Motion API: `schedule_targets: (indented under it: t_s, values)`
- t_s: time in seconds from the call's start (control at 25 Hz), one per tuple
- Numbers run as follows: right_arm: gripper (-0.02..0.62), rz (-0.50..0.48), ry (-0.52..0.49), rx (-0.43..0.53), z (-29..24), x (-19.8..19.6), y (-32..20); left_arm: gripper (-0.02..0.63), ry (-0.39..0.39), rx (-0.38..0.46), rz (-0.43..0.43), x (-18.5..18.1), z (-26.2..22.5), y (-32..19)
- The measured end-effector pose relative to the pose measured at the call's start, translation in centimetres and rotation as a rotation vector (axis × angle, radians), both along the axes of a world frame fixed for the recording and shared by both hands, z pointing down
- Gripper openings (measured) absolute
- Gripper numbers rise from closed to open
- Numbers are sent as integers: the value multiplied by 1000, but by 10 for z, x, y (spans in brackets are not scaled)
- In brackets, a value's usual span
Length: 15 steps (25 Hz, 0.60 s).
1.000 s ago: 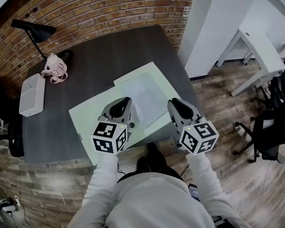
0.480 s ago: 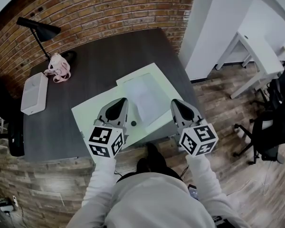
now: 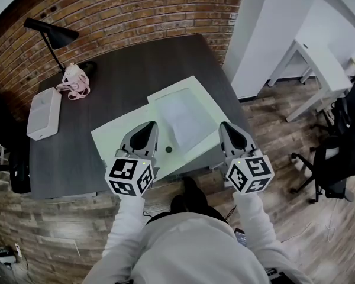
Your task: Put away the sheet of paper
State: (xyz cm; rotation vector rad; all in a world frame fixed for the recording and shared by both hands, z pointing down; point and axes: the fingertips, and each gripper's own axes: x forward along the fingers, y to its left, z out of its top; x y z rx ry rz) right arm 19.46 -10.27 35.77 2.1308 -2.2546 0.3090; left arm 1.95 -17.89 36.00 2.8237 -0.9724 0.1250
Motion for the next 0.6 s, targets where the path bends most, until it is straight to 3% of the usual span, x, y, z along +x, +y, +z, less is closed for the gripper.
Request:
schedule_targets:
  t_s: [0.6]
  values:
    - [28,26,46,9,-2,-12,14,18,48,6,-3,-24,-4,11]
